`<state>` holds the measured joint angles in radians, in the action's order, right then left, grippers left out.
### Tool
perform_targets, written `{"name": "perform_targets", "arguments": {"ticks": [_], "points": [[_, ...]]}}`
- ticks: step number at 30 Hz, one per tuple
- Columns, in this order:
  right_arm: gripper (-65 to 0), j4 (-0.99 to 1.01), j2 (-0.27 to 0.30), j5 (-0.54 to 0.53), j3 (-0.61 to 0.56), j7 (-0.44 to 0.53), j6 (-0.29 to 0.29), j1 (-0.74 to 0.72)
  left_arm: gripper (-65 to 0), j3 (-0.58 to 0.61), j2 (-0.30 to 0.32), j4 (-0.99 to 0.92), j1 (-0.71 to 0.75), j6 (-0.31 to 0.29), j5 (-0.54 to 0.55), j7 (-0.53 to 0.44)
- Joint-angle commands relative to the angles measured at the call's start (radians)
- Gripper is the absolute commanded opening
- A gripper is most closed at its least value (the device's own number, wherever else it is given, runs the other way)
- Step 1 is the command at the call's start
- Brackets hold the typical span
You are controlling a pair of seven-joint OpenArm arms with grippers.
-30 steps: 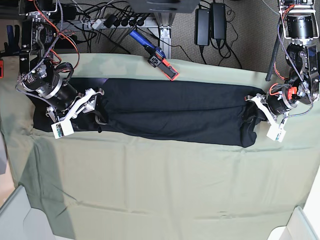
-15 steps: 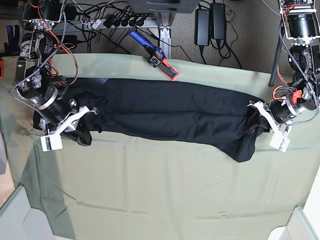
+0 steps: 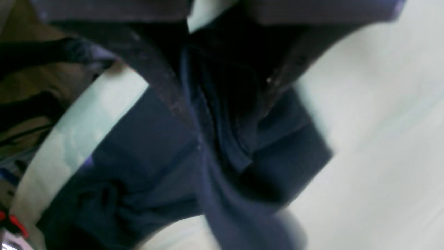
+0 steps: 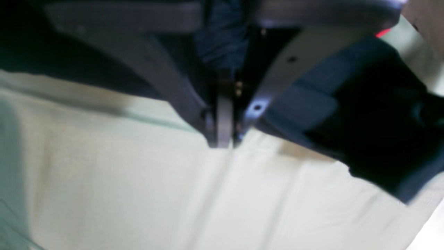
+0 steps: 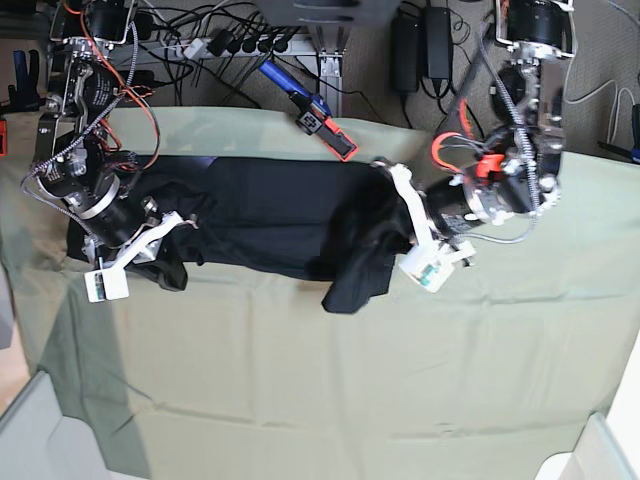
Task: Fold the T-shirt properly
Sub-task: 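Lift the strip end with the left gripper and fold it toward the right gripper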
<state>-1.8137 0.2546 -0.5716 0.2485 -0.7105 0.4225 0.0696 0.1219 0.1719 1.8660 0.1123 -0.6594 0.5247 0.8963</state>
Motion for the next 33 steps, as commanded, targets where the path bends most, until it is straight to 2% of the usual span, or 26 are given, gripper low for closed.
{"name": "perform_targets", "arguments": {"ticks": [1, 3, 7, 9, 17, 27, 33], "points": [[-65.0, -0.019, 0.014, -0.012, 0.006, 0.025, 0.068, -0.011, -65.0, 0.018, -0.018, 0.029, -0.018, 0.018, -0.019, -0.026], [-65.0, -0.019, 0.015, -0.012, 0.006, 0.025, 0.068, -0.011, -65.0, 0.055, -0.059, 0.035, -0.018, 0.053, -0.093, -0.027], [-65.0, -0.019, 0.014, -0.012, 0.006, 0.025, 0.068, -0.011, -65.0, 0.136, -0.115, 0.035, -0.018, 0.063, -0.184, -0.040], [-65.0, -0.019, 0.014, -0.012, 0.006, 0.025, 0.068, -0.011, -65.0, 0.178, -0.144, 0.035, -0.018, 0.102, -0.242, -0.043], [-65.0, -0.019, 0.016, -0.013, 0.006, 0.024, 0.068, -0.011, -65.0, 0.289, -0.213, 0.029, -0.018, 0.205, -0.443, -0.070], [-65.0, -0.019, 0.018, -0.013, 0.006, 0.025, 0.068, -0.011, -65.0, 0.291, -0.278, -0.064, -0.018, 0.211, -0.447, -0.077], [-65.0, -0.019, 0.018, -0.013, 0.006, 0.025, 0.068, -0.012, -65.0, 0.327, -0.283, -0.086, -0.018, 0.210, -0.448, -0.081]]}}
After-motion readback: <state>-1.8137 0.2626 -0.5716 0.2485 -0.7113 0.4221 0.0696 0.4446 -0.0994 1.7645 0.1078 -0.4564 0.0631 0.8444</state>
